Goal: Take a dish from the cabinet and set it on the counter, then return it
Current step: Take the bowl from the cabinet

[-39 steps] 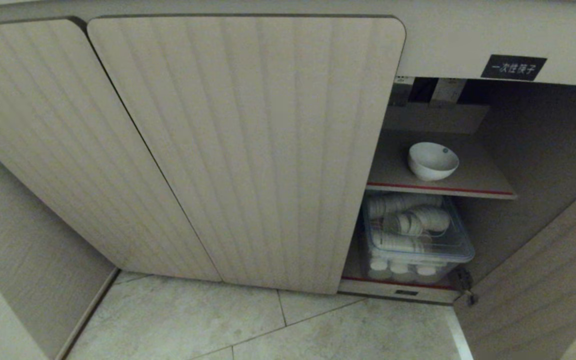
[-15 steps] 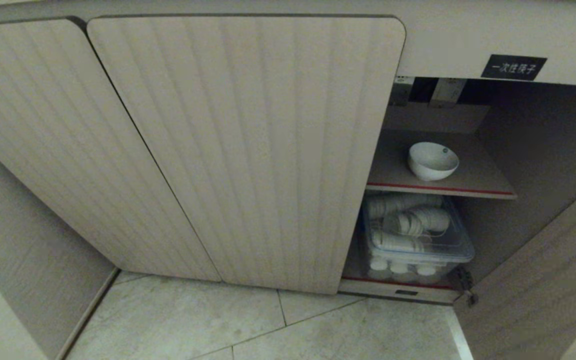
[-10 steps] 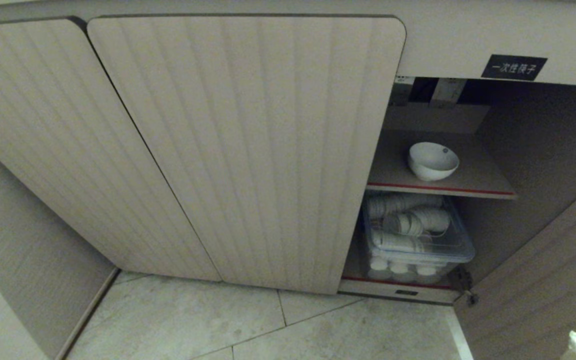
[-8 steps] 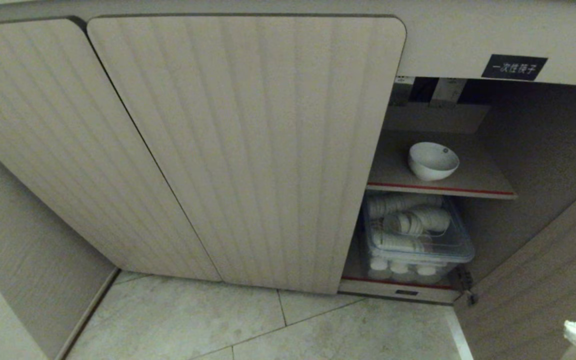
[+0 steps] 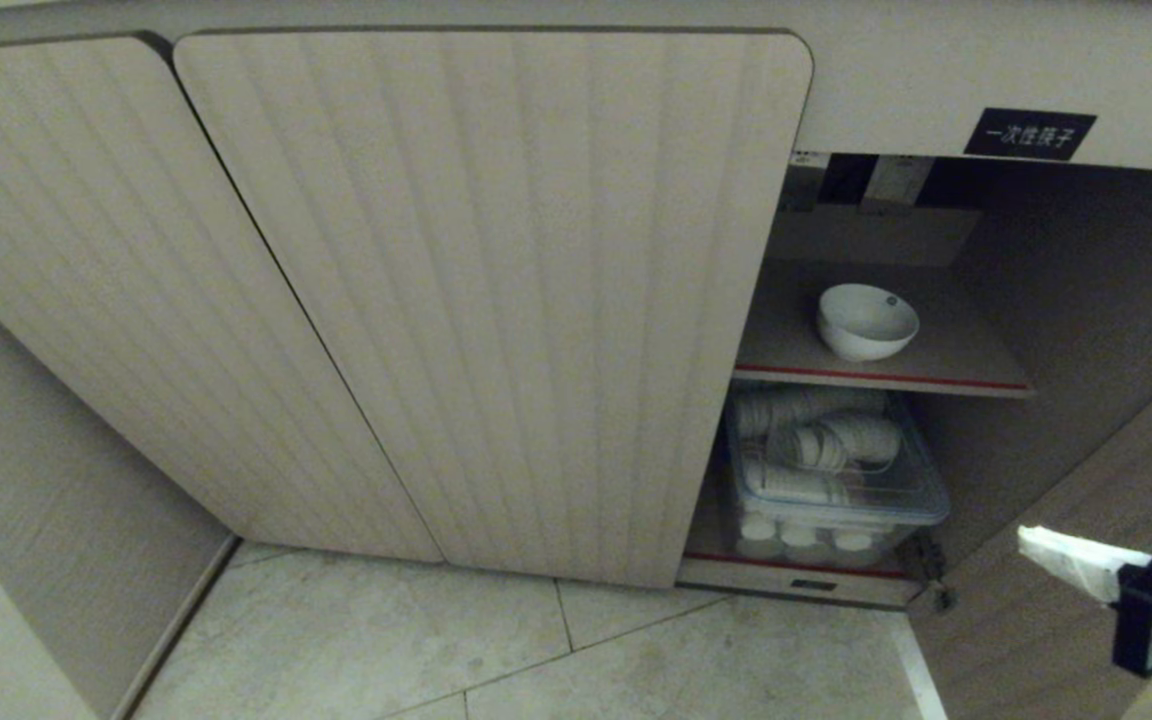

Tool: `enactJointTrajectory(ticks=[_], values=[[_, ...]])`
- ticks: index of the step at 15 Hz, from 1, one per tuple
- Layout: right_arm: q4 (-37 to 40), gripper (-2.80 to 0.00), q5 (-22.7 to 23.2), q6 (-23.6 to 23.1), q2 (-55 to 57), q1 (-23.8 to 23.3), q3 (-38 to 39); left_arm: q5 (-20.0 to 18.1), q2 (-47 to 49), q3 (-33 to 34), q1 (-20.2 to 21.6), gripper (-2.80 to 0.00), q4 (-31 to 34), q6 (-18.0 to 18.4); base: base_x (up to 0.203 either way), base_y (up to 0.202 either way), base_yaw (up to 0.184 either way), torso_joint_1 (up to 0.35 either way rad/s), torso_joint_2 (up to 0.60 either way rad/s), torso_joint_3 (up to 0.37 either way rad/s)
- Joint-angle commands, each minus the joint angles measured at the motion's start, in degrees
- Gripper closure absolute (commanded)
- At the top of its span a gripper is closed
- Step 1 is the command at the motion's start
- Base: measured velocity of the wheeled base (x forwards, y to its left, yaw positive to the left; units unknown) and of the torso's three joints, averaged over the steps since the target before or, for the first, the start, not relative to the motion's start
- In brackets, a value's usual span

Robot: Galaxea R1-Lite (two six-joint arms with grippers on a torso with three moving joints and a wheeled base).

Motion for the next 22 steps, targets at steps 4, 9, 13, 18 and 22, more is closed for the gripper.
enactJointTrajectory(ticks=[4, 9, 13, 18, 22], values=[[-11.92, 0.0, -0.06, 6.51, 18.67, 2.66, -8.21, 0.05, -0.02, -0.05, 0.01, 0.0, -0.02, -0.04, 0.0, 0.0, 0.0, 0.0, 0.0, 0.0], [-21.3, 0.0, -0.33, 9.76, 27.56, 5.13, -13.49, 0.05, -0.02, 0.02, 0.01, 0.0, -0.02, -0.04, 0.0, 0.0, 0.0, 0.0, 0.0, 0.0], [-30.58, 0.0, -0.45, 12.22, 30.67, 5.28, -14.79, 0.05, -0.02, -0.03, 0.01, 0.0, -0.02, -0.04, 0.0, 0.0, 0.0, 0.0, 0.0, 0.0], [-30.01, 0.0, -10.35, 16.05, 33.05, 4.61, -22.04, 0.05, -0.02, 0.02, 0.01, 0.0, -0.02, -0.04, 0.0, 0.0, 0.0, 0.0, 0.0, 0.0], [-30.0, 0.0, -10.7, 15.92, 33.48, 4.68, -25.03, 0.05, -0.02, 0.02, 0.01, 0.0, -0.02, -0.04, 0.0, 0.0, 0.0, 0.0, 0.0, 0.0]])
